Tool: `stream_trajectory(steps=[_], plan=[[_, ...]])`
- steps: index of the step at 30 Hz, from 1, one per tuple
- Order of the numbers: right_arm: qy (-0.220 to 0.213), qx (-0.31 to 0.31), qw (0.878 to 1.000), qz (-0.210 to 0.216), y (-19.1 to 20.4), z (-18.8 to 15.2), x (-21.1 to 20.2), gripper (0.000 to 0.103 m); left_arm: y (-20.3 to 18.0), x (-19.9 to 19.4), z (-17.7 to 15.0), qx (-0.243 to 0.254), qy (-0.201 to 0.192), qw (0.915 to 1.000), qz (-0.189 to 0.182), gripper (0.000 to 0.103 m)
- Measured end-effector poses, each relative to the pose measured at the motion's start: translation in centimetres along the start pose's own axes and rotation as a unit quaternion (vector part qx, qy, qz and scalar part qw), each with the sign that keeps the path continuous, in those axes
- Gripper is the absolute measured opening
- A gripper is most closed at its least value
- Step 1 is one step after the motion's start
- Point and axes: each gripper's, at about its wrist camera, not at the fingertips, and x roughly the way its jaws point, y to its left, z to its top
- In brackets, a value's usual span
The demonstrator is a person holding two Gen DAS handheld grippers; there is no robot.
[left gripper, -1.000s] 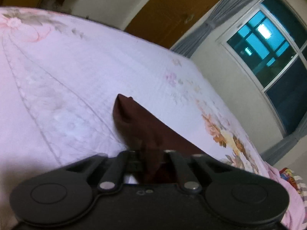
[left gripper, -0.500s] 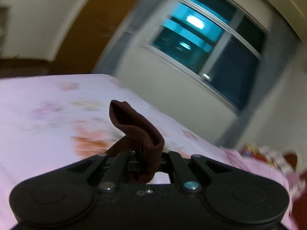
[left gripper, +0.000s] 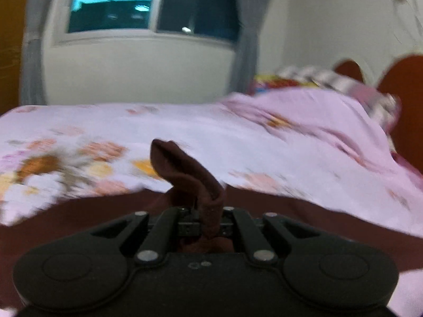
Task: Fold small clothes
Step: 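Carry the held sleeve across the shirt body and open the left tool, then reach the right tool to the other sleeve cuff and close on it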
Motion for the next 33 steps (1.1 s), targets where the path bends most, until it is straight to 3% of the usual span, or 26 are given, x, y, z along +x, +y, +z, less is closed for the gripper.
stream_trajectory(steps=[5,13,15,17,20,23,26,29,33], plan=[[-0.003,0.014,1.000,0.010,-0.5,-0.6,0.3,0.103,-5.5,1.5,-2.1,0.058,0.009,0.9979,-0.027,0.001],[-0.022,0.017,1.000,0.010,-1.1,-0.2,0.0,0.103,-7.2,3.8,-2.2,0.100,0.037,0.9941,-0.018,0.002],[-0.018,0.020,1.000,0.012,-1.3,-0.1,0.3,0.103,-7.5,4.8,-2.7,0.114,0.057,0.9916,-0.022,0.017],[-0.012,0.028,0.999,0.015,-1.5,-0.2,0.6,0.103,-8.3,5.3,-3.3,0.127,0.066,0.9890,-0.038,0.051],[-0.011,0.033,0.999,0.014,-1.7,-0.4,0.7,0.103,-9.8,4.6,-4.5,0.147,0.055,0.9819,-0.105,0.088],[-0.010,0.035,0.999,0.011,-1.8,-0.4,0.8,0.103,-10.1,2.4,-4.9,0.150,0.026,0.9801,-0.127,0.088],[-0.013,0.036,0.999,0.010,-1.9,-0.3,0.6,0.103,-6.9,-1.0,-4.7,0.116,-0.002,0.9891,-0.090,0.088],[-0.015,0.031,0.999,0.012,-1.8,-0.2,0.4,0.103,-0.4,-5.5,-4.7,0.071,-0.012,0.9972,-0.020,0.087],[-0.017,0.016,1.000,0.010,-1.2,-0.6,-0.1,0.103,9.5,-10.7,-6.1,0.033,-0.025,0.9905,0.131,0.087]])
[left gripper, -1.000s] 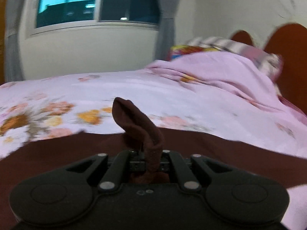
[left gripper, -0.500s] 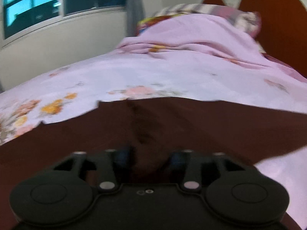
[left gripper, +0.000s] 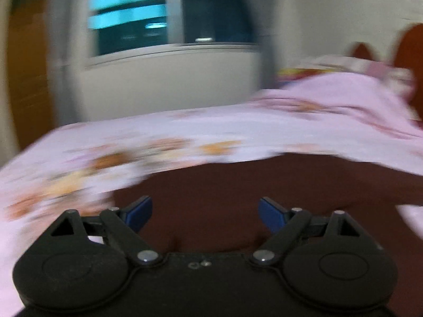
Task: Fold small clothes
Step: 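Reach the right tool to the other sleeve cuff and close on it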
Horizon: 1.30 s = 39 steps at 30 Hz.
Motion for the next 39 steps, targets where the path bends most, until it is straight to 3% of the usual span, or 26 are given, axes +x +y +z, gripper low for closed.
stream_trajectory(steps=[3,5,7,9,11,13,17,18,21,23,26,30,34,35,36,37,39], plan=[[0.004,-0.006,1.000,-0.005,0.8,-0.2,-0.3,0.103,6.3,0.6,-1.0,-0.055,0.030,0.9945,0.084,0.085],[0.009,0.006,1.000,0.001,1.3,-0.2,-0.6,0.103,8.7,1.3,-1.6,-0.082,0.045,0.9896,0.109,0.085],[0.010,0.010,1.000,0.008,1.9,-0.2,-1.0,0.103,9.8,2.9,-2.6,-0.090,0.084,0.9863,0.110,0.085],[0.009,-0.003,1.000,0.005,2.8,-0.2,-1.3,0.103,9.6,5.0,-4.2,-0.064,0.149,0.9828,0.089,0.084],[0.006,-0.011,1.000,0.005,3.6,-0.1,-1.4,0.103,9.6,4.2,-4.3,-0.064,0.120,0.9868,0.088,0.082],[0.003,-0.015,1.000,0.008,4.2,0.1,-1.3,0.103,10.0,2.6,-3.5,-0.072,0.063,0.9912,0.092,0.084],[0.004,-0.019,1.000,0.006,5.2,0.3,-0.7,0.103,9.8,1.7,-2.3,-0.096,0.026,0.9906,0.093,0.090],[0.005,-0.016,1.000,0.007,5.3,0.3,-0.4,0.103,9.5,2.0,-2.3,-0.094,0.032,0.9913,0.086,0.093],[0.007,-0.010,1.000,0.006,5.6,0.6,0.3,0.103,9.0,5.6,-4.1,-0.078,0.151,0.9836,0.062,0.093],[0.007,0.002,1.000,0.012,5.3,1.2,0.7,0.103,9.6,4.2,-4.1,-0.098,0.127,0.9850,0.064,0.091],[0.004,0.047,0.998,0.038,3.6,2.4,1.4,0.103,10.1,0.1,-4.5,-0.105,0.086,0.9881,0.072,0.096],[0.016,0.169,0.982,0.089,-0.8,3.6,3.2,0.103,11.5,-4.8,-6.2,-0.108,0.077,0.9876,0.084,0.099],[0.022,0.280,0.950,0.136,-5.2,3.6,4.8,0.103,13.6,-8.6,-8.1,-0.115,0.095,0.9824,0.112,0.099],[0.020,0.293,0.945,0.145,-5.8,3.7,5.0,0.099,14.0,-9.5,-8.7,-0.121,0.099,0.9804,0.120,0.099],[0.019,0.306,0.940,0.152,-6.5,3.8,5.2,0.080,14.5,-10.0,-9.4,-0.130,0.105,0.9782,0.124,0.100],[0.026,0.318,0.935,0.157,-7.1,3.9,5.7,0.071,14.9,-10.3,-9.9,-0.138,0.112,0.9762,0.124,0.100],[0.036,0.348,0.922,0.166,-8.2,3.8,6.4,0.064,15.9,-10.8,-11.1,-0.163,0.125,0.9694,0.134,0.100]])
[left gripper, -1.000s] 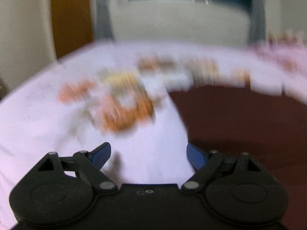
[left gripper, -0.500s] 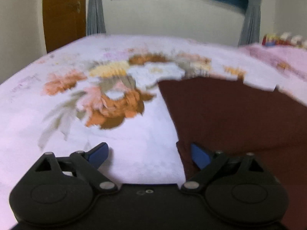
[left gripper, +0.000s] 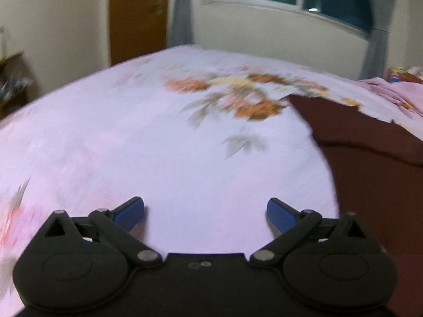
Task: Fold small clothes
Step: 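Reach the right tool to the other sleeve cuff and close on it, then carry the held sleeve across the shirt body and open the right tool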
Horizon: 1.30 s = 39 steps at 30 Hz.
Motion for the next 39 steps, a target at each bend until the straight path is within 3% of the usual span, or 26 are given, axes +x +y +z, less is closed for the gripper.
stream_trajectory(steps=[3,7,8,11,12,16,20,27,32,39], plan=[[-0.001,0.050,0.999,0.017,-1.1,1.0,-0.1,0.064,1.2,-0.1,-0.3,-0.032,-0.001,0.9995,-0.004,0.100],[-0.008,0.067,0.997,0.028,-1.7,1.9,1.1,0.064,0.6,0.4,-0.3,-0.019,0.009,0.9998,0.005,0.102],[-0.008,0.069,0.997,0.029,-1.6,2.2,1.6,0.056,0.4,0.6,-0.2,-0.012,0.009,0.9998,0.009,0.102],[0.013,0.053,0.998,0.017,-0.9,2.7,2.9,0.015,0.2,0.7,-0.3,-0.003,0.013,0.9999,0.011,0.103],[0.016,0.045,0.999,0.005,-0.7,2.8,3.4,0.008,0.2,0.7,-0.2,-0.001,0.014,0.9999,0.009,0.102],[0.017,-0.013,0.999,-0.026,0.5,3.1,3.9,0.007,1.2,0.3,0.7,0.017,-0.009,0.9987,0.047,0.101],[0.026,-0.034,0.998,-0.056,2.0,3.3,4.4,0.007,2.3,2.2,2.1,0.045,0.015,0.9976,0.051,0.101],[0.015,-0.115,0.991,-0.064,7.1,1.4,5.3,0.007,4.2,3.3,4.1,0.063,0.010,0.9959,0.064,0.101],[0.018,-0.152,0.987,-0.042,12.7,-0.7,7.2,0.005,7.8,3.3,4.1,0.048,0.016,0.9956,0.079,0.102],[0.044,-0.227,0.972,0.033,25.3,-7.1,10.0,0.005,15.8,3.0,4.0,0.013,0.032,0.9927,0.116,0.103]])
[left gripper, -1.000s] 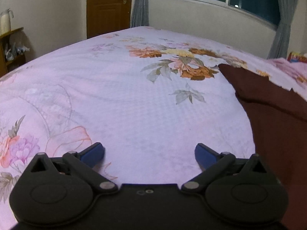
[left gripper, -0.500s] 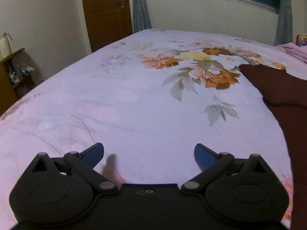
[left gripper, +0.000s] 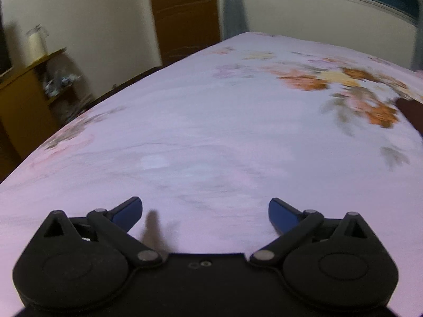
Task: Fold small clothes
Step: 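Carry the held sleeve across the shirt body and open the right tool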
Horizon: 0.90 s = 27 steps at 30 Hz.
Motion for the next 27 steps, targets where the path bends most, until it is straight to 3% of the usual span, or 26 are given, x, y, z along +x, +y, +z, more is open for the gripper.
stream_trajectory(steps=[3,7,12,15,22,27], plan=[[0.005,-0.024,0.999,0.042,6.7,-0.9,1.5,0.005,3.3,0.6,-0.5,-0.019,0.011,0.9998,0.004,0.103],[0.017,-0.078,0.991,0.108,16.7,-3.1,3.3,0.005,6.0,0.9,-1.8,-0.058,0.009,0.9981,-0.017,0.103],[0.044,-0.132,0.970,0.199,28.2,-8.4,5.0,0.005,6.0,1.1,-2.6,-0.063,-0.009,0.9977,-0.020,0.103],[0.082,-0.172,0.952,0.239,33.5,-14.0,6.2,0.005,6.1,1.3,-2.8,-0.065,-0.014,0.9975,-0.022,0.103],[0.160,-0.222,0.926,0.259,36.9,-24.6,9.2,0.005,6.6,1.4,-3.1,-0.079,-0.019,0.9961,-0.034,0.103],[0.156,-0.263,0.917,0.257,37.2,-27.9,9.7,0.005,6.6,1.3,-3.3,-0.081,-0.025,0.9959,-0.034,0.103]])
